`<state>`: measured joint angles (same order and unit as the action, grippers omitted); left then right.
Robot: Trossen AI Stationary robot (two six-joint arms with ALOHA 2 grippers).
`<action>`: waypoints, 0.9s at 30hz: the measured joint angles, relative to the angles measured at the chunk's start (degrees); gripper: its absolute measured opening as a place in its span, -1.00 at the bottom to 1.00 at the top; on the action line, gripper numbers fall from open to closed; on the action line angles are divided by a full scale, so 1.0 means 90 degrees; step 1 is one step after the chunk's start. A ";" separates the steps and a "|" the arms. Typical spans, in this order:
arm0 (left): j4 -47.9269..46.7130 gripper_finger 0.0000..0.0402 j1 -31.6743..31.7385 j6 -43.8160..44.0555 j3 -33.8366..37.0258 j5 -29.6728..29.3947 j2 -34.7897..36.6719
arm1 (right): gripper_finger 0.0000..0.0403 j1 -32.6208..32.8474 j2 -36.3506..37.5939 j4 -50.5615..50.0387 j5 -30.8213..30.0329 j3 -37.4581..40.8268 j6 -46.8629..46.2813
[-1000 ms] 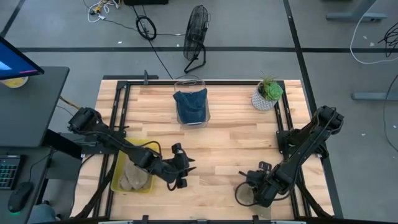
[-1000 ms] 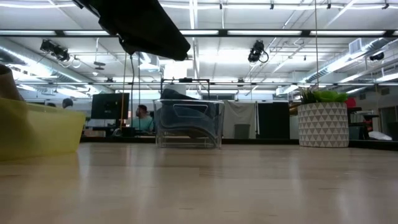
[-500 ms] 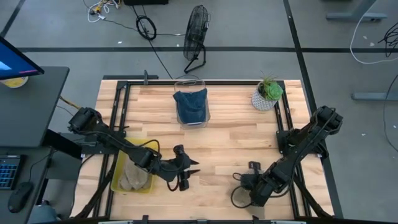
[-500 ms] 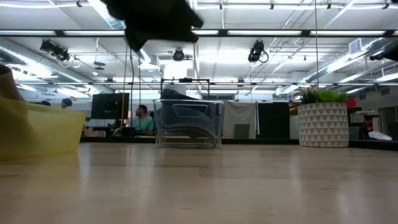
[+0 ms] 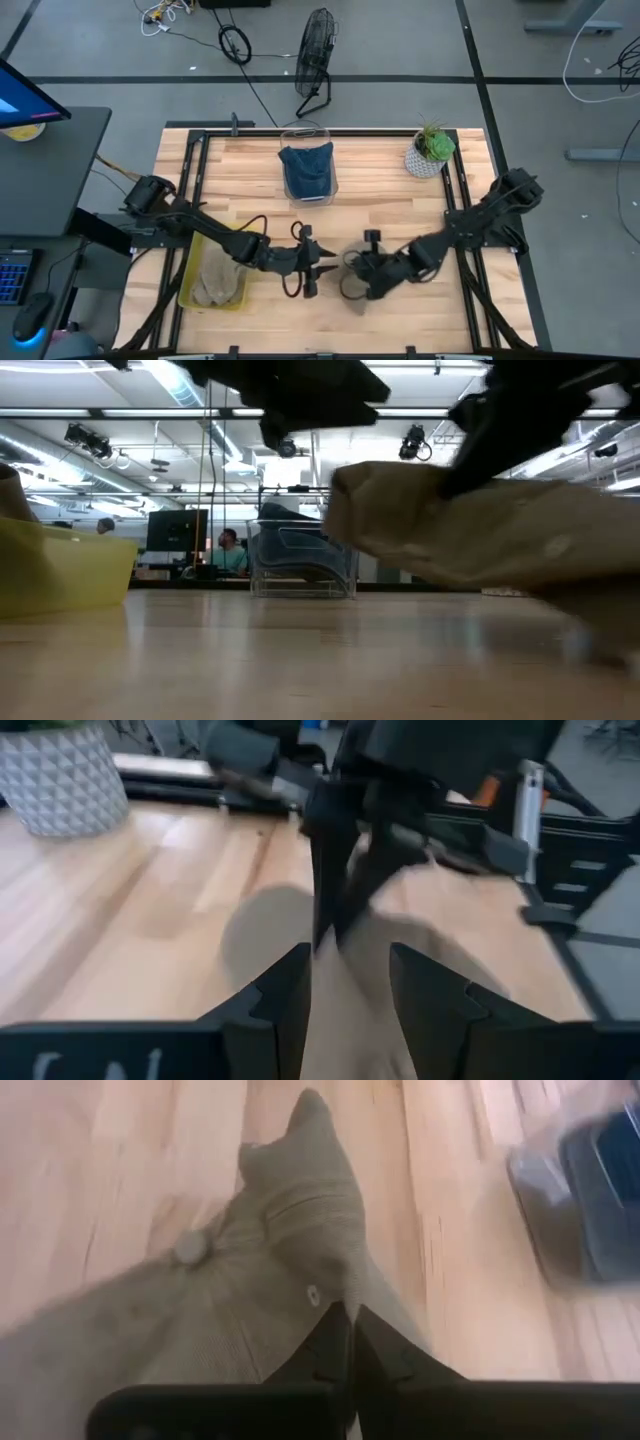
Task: Pick & Place hat
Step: Put the brown cap into the yellow bin
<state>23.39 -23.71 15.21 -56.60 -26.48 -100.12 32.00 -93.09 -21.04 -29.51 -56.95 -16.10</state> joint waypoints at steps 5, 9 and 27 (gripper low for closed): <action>0.0258 -0.30 0.0219 -0.0426 0.0000 0.0172 -0.0375 | -0.98 -0.0443 -0.0156 0.0604 0.0541 -0.0002 0.0634; 0.0229 -0.30 0.0271 -0.0341 0.0002 0.0234 -0.0575 | -0.98 -0.0559 -0.0246 0.0857 0.0688 -0.0002 0.0990; -0.0178 -0.37 0.0288 -0.0043 -0.0017 0.0678 -0.0750 | -0.99 -0.0469 -0.0265 0.1838 0.0446 0.0002 0.2077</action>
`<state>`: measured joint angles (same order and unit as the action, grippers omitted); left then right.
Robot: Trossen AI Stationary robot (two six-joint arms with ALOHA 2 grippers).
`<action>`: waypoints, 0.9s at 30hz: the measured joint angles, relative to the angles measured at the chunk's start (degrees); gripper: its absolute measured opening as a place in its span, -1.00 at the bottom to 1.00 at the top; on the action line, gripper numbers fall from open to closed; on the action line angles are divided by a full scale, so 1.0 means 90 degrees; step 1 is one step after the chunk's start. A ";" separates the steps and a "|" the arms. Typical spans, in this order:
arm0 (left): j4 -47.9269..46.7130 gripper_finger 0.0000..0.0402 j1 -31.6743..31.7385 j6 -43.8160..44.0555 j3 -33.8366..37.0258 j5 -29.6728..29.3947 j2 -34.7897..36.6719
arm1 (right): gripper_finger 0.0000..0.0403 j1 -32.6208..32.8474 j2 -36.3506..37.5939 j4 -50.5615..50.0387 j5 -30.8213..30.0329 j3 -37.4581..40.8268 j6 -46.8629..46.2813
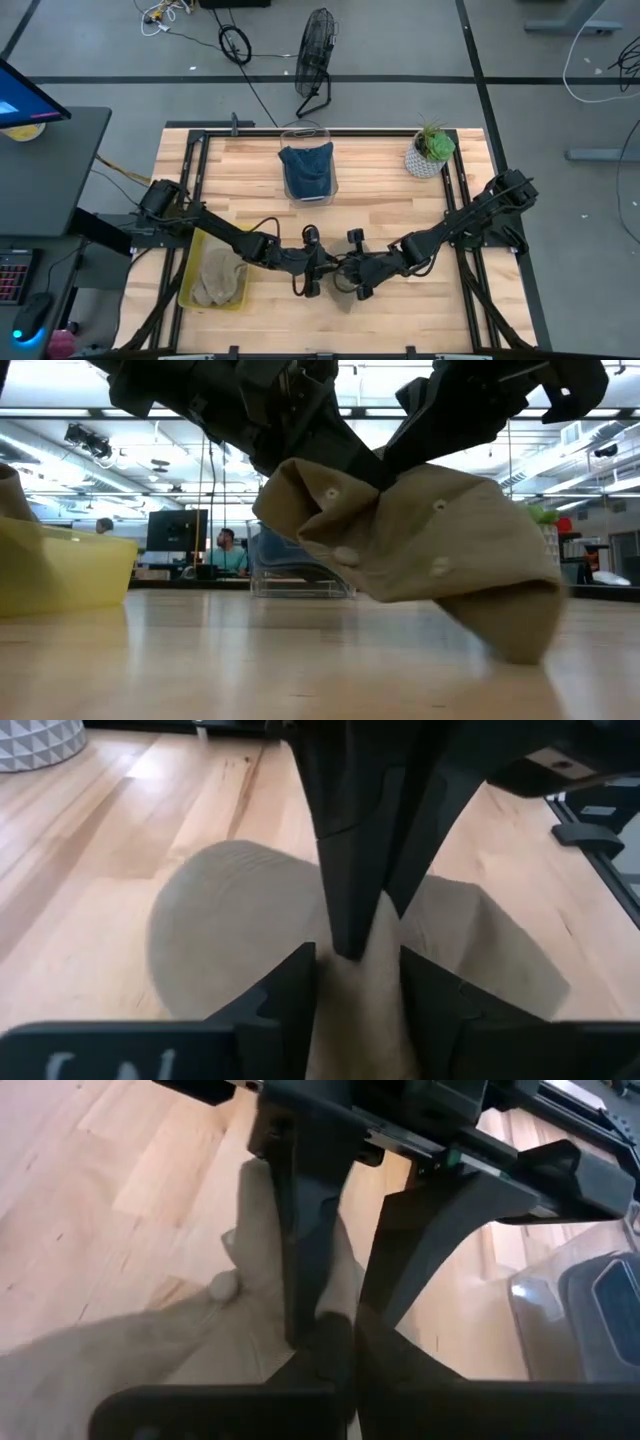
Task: Pick & Place hat
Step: Put the brown cap into the yellow bin
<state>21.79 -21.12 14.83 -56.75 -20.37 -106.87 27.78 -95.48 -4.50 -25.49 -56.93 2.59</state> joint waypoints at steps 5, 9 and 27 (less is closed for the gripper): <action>-0.0065 -0.69 0.0002 -0.0011 -0.0002 0.0014 0.0000 | -0.96 0.0042 -0.0002 -0.0101 -0.0040 0.0000 -0.0382; -0.0247 -0.94 0.0002 -0.0037 0.0027 0.0013 -0.0024 | -0.84 0.0050 0.0007 -0.0235 -0.0049 -0.0007 -0.0737; -0.3575 -0.96 -0.0893 0.1020 0.0012 -0.2037 0.2648 | -0.23 0.0609 0.0012 -0.0811 -0.0541 -0.0010 -0.2221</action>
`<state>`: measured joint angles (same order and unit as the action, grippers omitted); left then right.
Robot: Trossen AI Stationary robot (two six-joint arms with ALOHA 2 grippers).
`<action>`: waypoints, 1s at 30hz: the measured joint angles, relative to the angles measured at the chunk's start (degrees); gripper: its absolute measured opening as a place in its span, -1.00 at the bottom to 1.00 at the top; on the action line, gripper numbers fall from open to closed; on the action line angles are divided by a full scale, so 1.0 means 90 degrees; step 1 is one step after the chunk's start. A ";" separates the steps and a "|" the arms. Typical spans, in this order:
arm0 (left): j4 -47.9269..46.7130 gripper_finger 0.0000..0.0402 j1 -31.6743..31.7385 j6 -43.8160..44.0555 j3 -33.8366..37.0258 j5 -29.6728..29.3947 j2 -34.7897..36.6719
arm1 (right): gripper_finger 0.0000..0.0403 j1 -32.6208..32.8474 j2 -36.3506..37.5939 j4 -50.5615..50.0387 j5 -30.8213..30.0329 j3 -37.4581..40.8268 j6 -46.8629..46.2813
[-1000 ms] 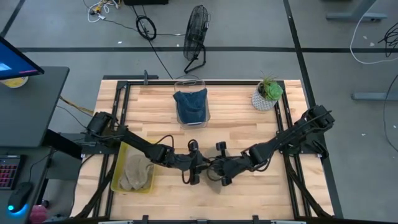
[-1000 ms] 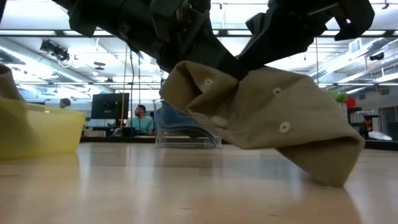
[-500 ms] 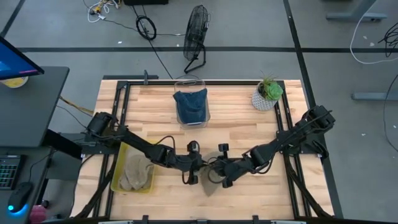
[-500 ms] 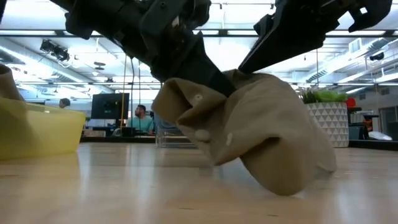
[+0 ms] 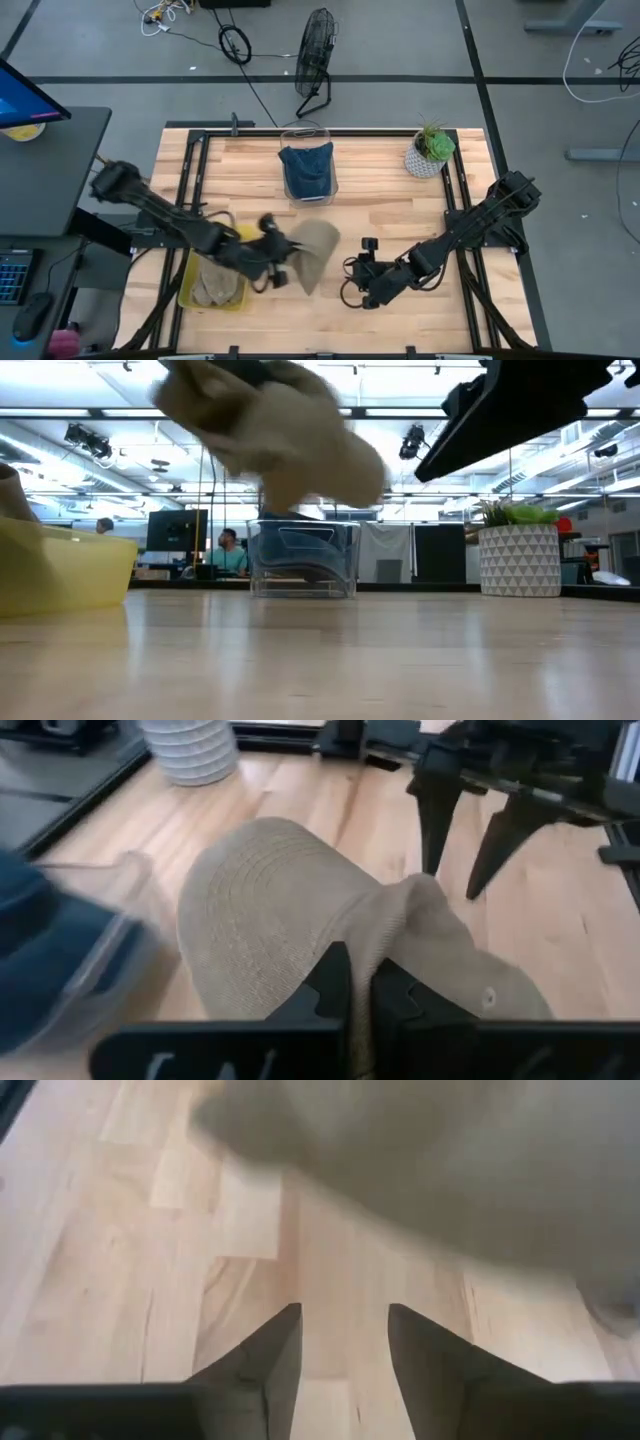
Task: Pick & Place hat
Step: Put the brown cap into the yellow bin
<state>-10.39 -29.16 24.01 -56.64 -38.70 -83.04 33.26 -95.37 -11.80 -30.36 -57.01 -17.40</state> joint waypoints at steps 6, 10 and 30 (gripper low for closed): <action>-0.1933 -0.95 -0.0614 0.1358 0.0005 -0.0846 0.1415 | -0.23 0.0039 0.0000 -0.0179 -0.0036 0.0000 -0.0366; -0.3047 -0.96 -0.0996 0.2644 0.0005 -0.0992 0.2074 | -0.25 0.0038 0.0000 -0.0198 -0.0033 0.0000 -0.0345; -0.7123 -0.95 -0.2857 0.8828 0.0005 0.0991 0.2522 | -0.25 -0.0063 0.0000 -0.0267 -0.0033 0.0000 -0.0258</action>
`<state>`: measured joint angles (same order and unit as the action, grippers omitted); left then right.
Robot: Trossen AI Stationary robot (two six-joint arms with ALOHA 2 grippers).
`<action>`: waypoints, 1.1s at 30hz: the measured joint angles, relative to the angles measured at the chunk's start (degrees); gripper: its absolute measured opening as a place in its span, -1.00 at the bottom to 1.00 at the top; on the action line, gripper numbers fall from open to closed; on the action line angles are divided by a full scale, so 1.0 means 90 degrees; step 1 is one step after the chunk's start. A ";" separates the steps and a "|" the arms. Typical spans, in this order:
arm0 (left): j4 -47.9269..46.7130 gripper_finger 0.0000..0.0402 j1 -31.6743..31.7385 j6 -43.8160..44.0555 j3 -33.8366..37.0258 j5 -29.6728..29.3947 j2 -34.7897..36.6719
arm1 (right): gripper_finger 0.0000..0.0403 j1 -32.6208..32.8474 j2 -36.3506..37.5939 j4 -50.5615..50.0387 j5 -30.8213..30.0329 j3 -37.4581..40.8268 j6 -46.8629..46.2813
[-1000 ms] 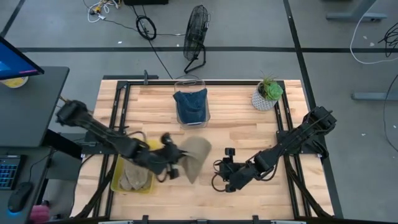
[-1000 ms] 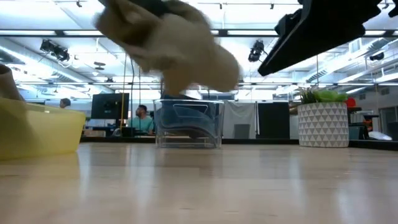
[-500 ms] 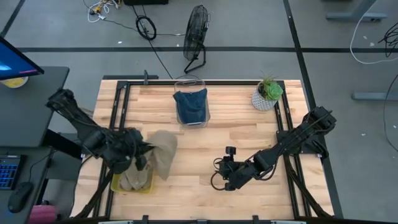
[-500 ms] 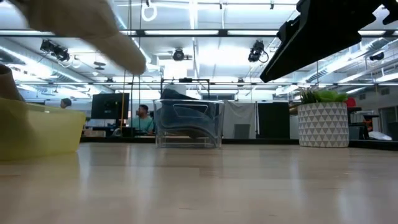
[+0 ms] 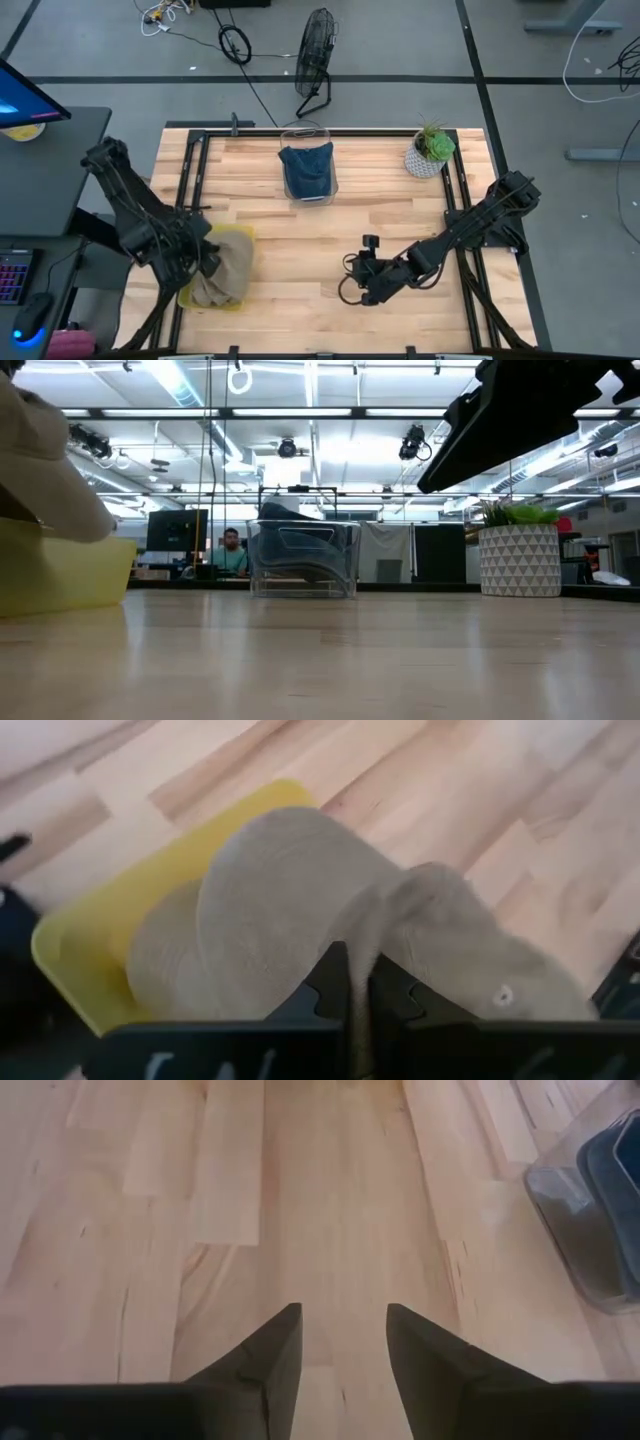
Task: Pick & Place hat
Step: Put the brown cap into the yellow bin
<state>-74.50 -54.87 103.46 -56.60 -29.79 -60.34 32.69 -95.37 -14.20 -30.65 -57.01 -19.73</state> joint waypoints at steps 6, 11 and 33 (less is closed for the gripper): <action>-0.0112 -0.93 -0.0231 0.0584 -0.0002 0.0627 -0.0602 | -0.25 -0.0048 0.0000 -0.0002 0.0000 0.0000 0.0010; -0.0059 -0.96 -0.0410 0.0670 -0.0001 0.0471 -0.0995 | -0.25 -0.0072 0.0000 -0.0002 0.0000 0.0002 0.0083; -0.0867 -0.95 -0.0688 0.1448 -0.0486 0.0440 -0.1245 | -0.25 -0.0195 -0.0002 0.0000 0.0002 0.0002 0.0107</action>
<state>-82.30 -61.06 116.50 -60.97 -25.83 -71.54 30.94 -95.39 -14.20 -30.63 -56.99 -18.76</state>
